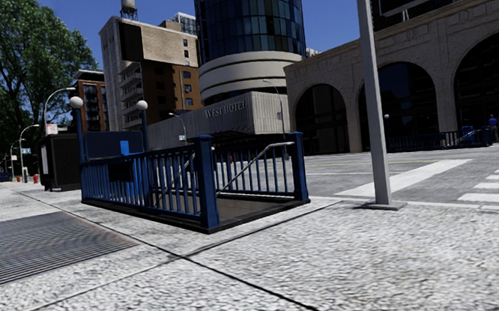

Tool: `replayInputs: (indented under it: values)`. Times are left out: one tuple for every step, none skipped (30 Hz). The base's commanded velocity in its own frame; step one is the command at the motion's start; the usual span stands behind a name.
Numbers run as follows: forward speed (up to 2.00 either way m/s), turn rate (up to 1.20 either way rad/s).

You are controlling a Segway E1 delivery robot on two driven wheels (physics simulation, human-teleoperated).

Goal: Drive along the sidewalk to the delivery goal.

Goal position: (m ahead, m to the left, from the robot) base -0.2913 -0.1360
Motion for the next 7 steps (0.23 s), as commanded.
replayInputs:
  values:
    - [0.00,0.00]
    - [0.00,0.00]
    - [0.00,0.00]
    - [0.00,0.00]
    - [0.00,0.00]
    - [0.00,0.00]
    - [0.00,0.00]
